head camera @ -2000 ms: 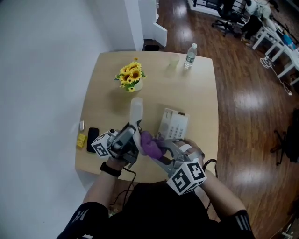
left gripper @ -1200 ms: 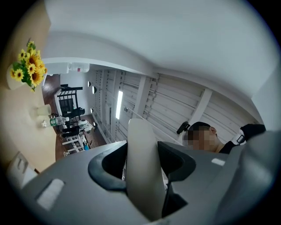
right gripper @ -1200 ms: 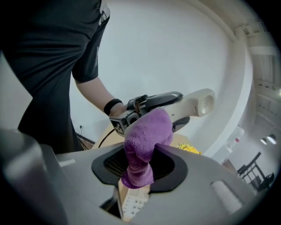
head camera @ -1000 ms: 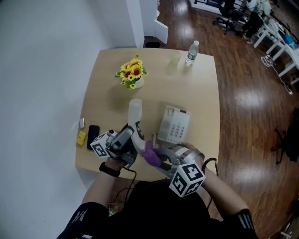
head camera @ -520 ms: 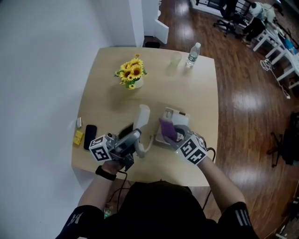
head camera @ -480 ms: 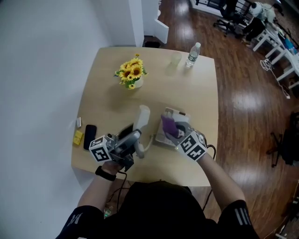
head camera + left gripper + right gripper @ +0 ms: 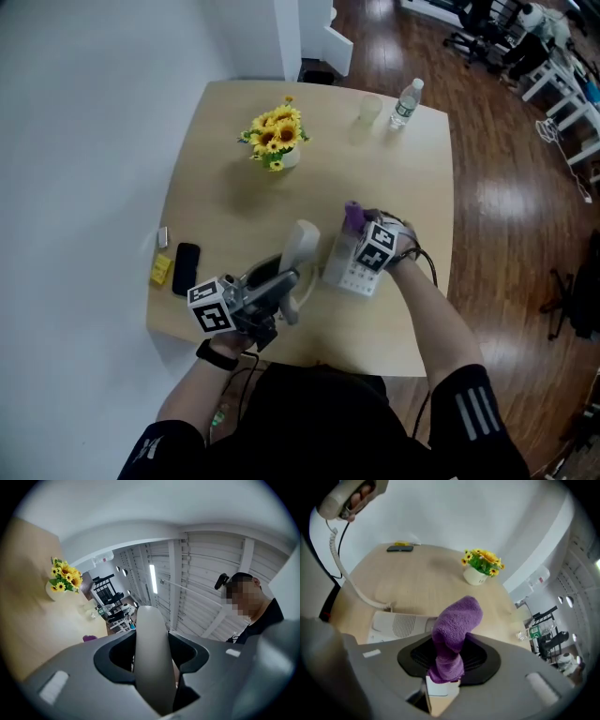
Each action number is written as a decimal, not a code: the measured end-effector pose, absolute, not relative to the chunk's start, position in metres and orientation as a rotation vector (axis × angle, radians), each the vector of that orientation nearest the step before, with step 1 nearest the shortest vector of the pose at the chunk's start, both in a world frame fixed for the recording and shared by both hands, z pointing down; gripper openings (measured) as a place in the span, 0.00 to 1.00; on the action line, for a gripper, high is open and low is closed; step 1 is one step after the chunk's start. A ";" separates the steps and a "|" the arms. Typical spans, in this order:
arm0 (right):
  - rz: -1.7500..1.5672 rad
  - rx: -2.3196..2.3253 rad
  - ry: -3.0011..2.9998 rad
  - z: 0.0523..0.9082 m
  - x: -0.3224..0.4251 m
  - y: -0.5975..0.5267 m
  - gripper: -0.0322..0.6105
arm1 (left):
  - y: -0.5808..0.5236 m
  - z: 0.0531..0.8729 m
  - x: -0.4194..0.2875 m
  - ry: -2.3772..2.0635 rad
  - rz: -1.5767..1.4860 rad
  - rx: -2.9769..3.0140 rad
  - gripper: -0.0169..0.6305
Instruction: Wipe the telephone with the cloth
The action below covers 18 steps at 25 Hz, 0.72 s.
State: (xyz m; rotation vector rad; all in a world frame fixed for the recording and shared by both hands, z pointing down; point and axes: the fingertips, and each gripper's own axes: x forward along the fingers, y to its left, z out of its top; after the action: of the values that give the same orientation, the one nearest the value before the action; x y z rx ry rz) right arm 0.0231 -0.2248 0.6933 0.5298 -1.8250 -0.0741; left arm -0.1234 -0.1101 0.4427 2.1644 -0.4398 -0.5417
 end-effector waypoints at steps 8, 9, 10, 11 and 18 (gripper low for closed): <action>-0.102 0.396 -1.777 0.714 -0.004 -0.201 0.26 | -0.109 0.452 -0.134 -0.449 -0.571 2.110 0.35; -0.103 0.374 -1.767 0.714 -0.005 -0.193 0.26 | -0.110 0.453 -0.134 -0.446 -0.570 2.110 0.35; -0.104 0.361 -1.761 0.714 -0.006 -0.187 0.26 | -0.110 0.453 -0.134 -0.443 -0.569 2.111 0.35; -0.112 0.356 -1.757 0.715 -0.006 -0.183 0.26 | -0.111 0.453 -0.133 -0.438 -0.570 2.113 0.35; -0.240 0.279 -1.755 0.730 -0.018 -0.147 0.26 | -0.115 0.449 -0.124 -0.413 -0.566 2.127 0.35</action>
State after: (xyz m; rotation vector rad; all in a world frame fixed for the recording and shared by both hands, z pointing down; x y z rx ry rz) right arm -0.0180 -0.1474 0.7304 0.2794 -1.7547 -0.2396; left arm -0.1238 -0.1151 0.4494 2.1267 -0.4130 -0.5660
